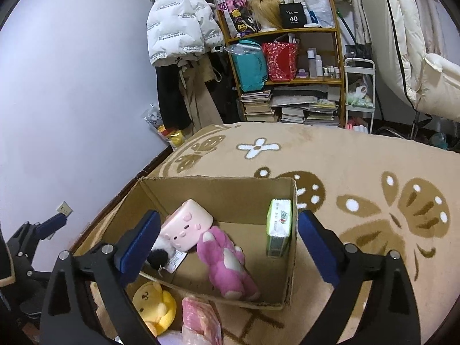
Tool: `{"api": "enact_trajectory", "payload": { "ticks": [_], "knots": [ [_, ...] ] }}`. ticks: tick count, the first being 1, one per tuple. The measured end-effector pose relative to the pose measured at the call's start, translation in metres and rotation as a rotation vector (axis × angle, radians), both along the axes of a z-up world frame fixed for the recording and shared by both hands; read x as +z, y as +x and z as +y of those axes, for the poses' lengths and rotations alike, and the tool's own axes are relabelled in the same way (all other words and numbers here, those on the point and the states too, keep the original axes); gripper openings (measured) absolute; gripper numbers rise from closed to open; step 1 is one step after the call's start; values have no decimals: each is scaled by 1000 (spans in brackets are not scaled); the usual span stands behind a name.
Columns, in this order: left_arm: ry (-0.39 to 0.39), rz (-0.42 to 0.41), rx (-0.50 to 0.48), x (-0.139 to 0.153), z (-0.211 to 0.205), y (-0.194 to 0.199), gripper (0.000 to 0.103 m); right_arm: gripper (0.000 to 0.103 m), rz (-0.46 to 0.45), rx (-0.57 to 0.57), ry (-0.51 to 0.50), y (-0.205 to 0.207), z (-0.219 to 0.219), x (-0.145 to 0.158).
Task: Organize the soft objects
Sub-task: 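Withdraw both tools from the box toward the yellow bear plush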
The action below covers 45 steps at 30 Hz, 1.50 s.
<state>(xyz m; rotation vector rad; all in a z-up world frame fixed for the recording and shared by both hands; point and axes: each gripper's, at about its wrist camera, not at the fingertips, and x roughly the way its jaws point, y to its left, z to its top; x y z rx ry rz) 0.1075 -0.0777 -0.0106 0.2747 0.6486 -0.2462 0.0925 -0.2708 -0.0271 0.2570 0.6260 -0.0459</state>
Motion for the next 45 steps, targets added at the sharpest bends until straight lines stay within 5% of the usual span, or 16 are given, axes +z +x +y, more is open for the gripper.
{"api": "enact_trajectory", "payload": {
  "ticks": [26, 45],
  "knots": [
    [29, 3, 59, 12, 31, -77, 100, 103, 49, 7, -59, -73, 20, 14],
    [38, 92, 10, -18, 16, -72, 100, 103, 181, -20, 36, -69, 19, -31]
  ]
}}
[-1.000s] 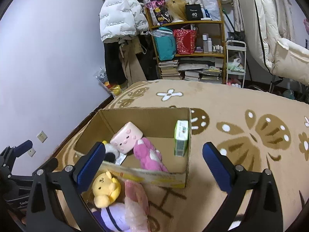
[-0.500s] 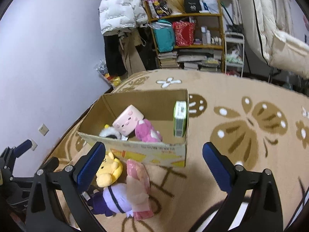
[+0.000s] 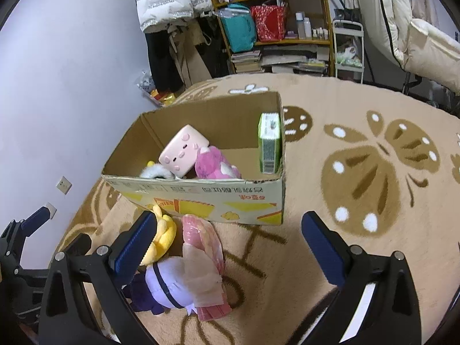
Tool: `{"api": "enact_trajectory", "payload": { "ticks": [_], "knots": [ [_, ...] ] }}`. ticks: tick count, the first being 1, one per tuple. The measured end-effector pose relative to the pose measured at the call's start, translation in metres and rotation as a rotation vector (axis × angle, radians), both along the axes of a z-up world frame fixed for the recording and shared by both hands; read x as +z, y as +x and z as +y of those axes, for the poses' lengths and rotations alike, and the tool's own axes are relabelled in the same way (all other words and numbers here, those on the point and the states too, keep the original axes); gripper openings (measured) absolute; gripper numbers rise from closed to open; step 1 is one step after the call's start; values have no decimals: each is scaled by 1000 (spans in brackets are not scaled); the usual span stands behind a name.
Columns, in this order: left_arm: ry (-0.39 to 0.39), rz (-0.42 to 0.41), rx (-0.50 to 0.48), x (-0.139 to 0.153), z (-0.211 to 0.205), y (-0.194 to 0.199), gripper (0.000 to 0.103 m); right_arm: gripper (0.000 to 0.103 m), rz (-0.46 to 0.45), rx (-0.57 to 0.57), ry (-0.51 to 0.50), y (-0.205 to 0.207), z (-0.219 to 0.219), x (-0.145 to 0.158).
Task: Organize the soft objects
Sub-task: 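Withdraw both tools from the box toward the yellow bear plush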
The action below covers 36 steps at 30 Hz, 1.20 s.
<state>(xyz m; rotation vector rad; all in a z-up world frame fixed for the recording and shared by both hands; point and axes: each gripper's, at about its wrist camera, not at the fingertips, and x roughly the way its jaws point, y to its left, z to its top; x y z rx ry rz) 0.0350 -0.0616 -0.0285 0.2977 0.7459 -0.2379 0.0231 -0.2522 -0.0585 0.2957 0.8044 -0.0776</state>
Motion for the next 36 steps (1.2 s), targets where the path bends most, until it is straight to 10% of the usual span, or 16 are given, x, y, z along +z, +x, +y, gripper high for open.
{"api": "enact_trajectory", "payload": {
  "ticks": [36],
  "knots": [
    [-90, 198, -113, -43, -35, 37, 100, 103, 122, 59, 62, 44, 5, -42]
  ]
}}
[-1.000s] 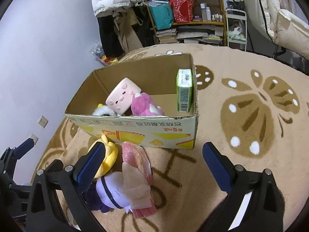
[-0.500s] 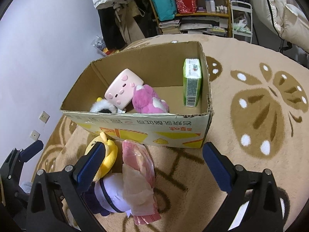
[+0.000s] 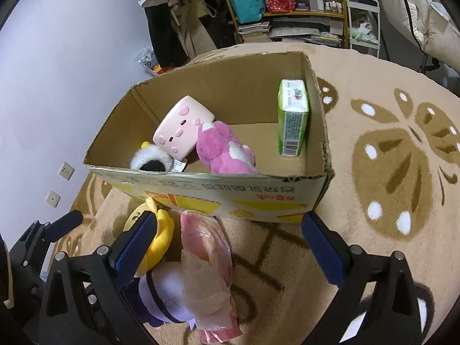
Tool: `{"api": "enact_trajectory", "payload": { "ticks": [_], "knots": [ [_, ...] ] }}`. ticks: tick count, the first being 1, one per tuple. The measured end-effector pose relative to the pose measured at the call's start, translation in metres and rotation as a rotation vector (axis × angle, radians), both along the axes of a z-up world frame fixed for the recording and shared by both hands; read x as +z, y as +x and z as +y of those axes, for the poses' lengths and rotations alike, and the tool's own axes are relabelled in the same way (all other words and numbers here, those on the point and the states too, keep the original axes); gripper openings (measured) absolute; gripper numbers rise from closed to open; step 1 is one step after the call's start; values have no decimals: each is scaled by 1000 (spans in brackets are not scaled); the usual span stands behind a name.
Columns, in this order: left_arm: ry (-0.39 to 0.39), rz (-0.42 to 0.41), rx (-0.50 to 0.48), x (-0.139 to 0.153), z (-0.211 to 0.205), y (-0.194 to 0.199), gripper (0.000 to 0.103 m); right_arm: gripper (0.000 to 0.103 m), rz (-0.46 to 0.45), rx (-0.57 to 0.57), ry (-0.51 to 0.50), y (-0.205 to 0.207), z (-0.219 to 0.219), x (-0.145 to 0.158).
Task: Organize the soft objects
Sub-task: 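Grasp the yellow bear plush with left tool while right tool grasps pink wrapped plush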
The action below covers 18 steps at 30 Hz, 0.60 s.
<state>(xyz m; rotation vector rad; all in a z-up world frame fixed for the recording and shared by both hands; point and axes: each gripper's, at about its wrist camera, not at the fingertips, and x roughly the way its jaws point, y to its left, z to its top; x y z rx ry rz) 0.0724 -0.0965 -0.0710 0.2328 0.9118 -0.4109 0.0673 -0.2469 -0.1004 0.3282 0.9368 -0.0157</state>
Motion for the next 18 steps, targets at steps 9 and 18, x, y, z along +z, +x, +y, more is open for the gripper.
{"api": "enact_trajectory", "payload": {
  "ticks": [9, 18],
  "knots": [
    [-13, 98, 13, -19, -1, 10, 100, 103, 50, 4, -4, 10, 3, -13],
    [6, 124, 19, -30, -2, 16, 100, 99, 84, 27, 20, 17, 4, -24]
  ]
}}
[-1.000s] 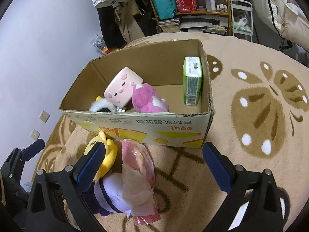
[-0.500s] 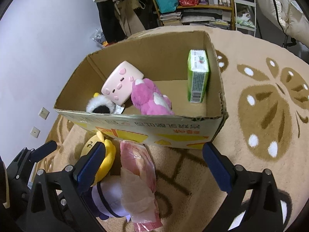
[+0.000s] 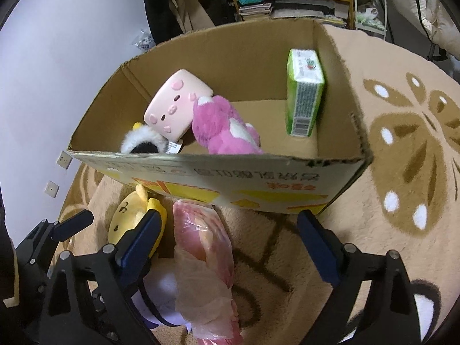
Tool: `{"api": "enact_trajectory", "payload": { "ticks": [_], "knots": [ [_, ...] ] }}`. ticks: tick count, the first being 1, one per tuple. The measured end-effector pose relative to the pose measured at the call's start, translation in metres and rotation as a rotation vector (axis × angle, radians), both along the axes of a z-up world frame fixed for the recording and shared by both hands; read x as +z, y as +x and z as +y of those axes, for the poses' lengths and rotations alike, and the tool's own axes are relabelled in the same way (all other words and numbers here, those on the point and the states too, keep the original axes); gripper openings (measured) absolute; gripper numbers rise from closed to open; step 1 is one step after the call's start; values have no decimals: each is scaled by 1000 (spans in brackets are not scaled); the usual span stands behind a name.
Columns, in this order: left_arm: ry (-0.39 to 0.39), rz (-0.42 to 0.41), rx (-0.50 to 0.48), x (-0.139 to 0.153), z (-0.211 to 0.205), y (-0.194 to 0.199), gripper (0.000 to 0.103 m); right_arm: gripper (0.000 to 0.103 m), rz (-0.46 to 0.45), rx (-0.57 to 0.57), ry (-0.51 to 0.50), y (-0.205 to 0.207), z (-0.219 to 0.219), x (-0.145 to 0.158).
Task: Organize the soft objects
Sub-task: 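Grasp the yellow bear plush with left tool while right tool grasps pink wrapped plush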
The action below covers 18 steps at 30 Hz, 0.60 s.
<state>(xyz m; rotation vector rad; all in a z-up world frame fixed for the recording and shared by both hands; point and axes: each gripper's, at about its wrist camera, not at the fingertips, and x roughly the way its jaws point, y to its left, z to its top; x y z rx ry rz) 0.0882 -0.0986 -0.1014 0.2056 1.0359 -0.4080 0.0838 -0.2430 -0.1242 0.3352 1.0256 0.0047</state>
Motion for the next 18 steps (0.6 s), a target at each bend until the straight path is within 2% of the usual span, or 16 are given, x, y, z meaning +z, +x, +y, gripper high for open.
{"api": "enact_trajectory", "payload": {
  "ticks": [4, 10, 18],
  "knots": [
    [-2, 12, 1, -3, 1, 3, 100, 95, 19, 8, 4, 2, 2, -5],
    [16, 11, 18, -9, 1, 7, 100, 95, 52, 25, 11, 6, 7, -13],
    [52, -3, -8, -14, -5, 5, 100, 94, 94, 35, 35, 10, 9, -25]
  ]
}}
